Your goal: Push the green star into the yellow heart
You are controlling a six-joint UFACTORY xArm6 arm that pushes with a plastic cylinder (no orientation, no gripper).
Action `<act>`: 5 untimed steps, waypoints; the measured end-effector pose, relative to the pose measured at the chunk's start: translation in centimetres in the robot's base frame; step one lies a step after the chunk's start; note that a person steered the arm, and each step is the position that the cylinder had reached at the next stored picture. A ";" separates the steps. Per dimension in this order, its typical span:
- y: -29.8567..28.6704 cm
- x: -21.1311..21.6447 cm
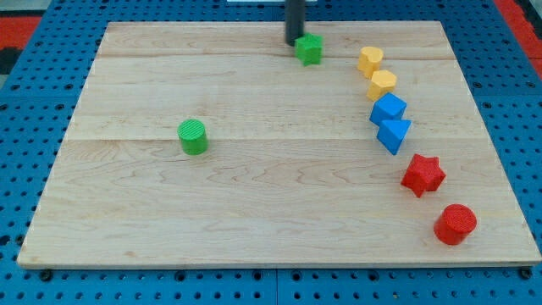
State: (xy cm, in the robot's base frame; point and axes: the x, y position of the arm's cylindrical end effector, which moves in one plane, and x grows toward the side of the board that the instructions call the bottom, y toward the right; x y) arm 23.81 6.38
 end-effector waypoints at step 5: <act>0.9 4.0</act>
State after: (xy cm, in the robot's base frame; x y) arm 27.79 7.32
